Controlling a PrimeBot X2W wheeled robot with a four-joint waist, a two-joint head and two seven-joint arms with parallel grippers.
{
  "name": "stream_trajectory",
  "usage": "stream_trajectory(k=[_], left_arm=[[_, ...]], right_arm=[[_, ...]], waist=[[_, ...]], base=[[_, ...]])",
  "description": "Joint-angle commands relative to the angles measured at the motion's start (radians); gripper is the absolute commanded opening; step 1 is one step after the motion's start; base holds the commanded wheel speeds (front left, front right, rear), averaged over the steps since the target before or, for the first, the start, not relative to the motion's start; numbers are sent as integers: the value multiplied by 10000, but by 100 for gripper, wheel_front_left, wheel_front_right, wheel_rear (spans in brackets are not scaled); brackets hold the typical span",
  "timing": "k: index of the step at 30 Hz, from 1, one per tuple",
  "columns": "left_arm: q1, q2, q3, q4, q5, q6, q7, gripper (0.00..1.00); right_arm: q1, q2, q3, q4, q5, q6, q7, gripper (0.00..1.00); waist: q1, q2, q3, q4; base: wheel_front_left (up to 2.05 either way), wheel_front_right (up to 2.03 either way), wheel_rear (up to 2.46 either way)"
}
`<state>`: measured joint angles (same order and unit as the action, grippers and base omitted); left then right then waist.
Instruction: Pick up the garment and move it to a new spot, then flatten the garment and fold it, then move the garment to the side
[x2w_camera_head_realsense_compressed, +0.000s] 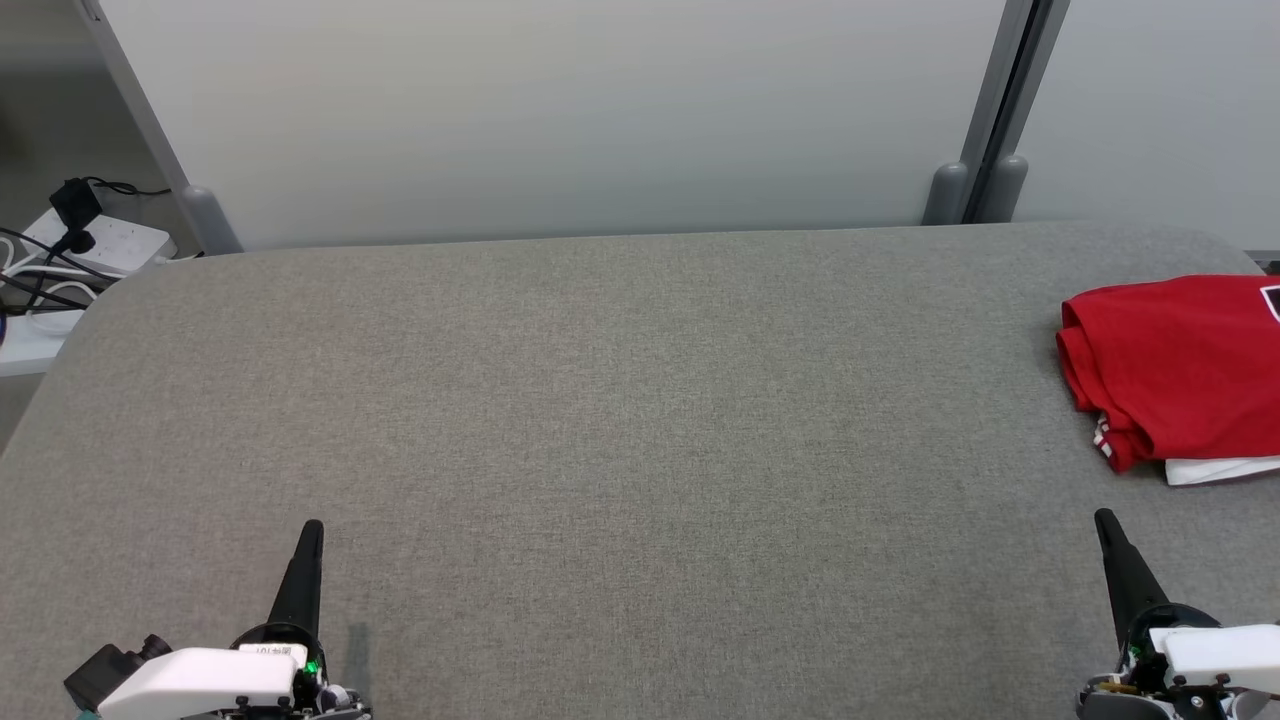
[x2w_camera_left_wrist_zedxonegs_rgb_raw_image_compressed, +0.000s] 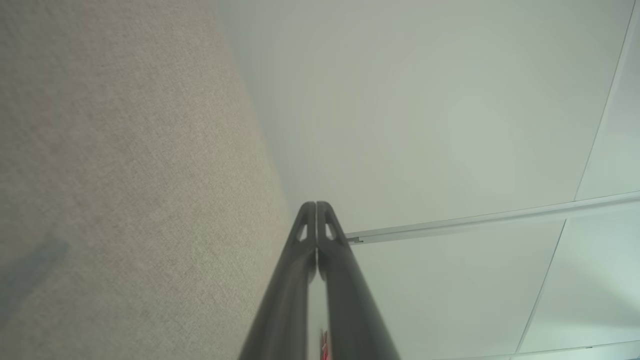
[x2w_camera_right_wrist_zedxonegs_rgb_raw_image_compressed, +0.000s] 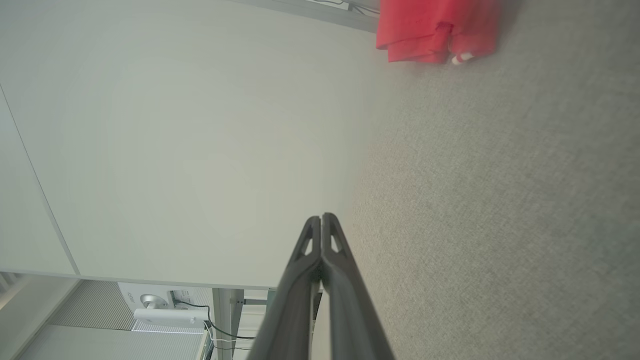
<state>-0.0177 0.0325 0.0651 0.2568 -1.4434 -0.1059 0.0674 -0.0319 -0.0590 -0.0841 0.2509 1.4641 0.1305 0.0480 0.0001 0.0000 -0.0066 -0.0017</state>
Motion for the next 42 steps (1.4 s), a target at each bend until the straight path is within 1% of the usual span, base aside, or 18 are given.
stream_trajectory(k=[1,13,42], left_arm=[[-625,164,338,-205,-332,-126,107,0],[-904,177,487,-114,-1652,-247,459,0],[-904,177,486,-115,-1653,-247,458,0]], right_arm=[[-487,-83,128,-188,352,2,132,0],[-741,-62,-92,-73,1615,2,487,0],[-749,-5,-175,-68,1546,2,554,0]], waist=[[0,0,11,2],[0,0,96,17],[0,0,96,17]], base=[[0,0,0],[0,0,0],[0,0,0]])
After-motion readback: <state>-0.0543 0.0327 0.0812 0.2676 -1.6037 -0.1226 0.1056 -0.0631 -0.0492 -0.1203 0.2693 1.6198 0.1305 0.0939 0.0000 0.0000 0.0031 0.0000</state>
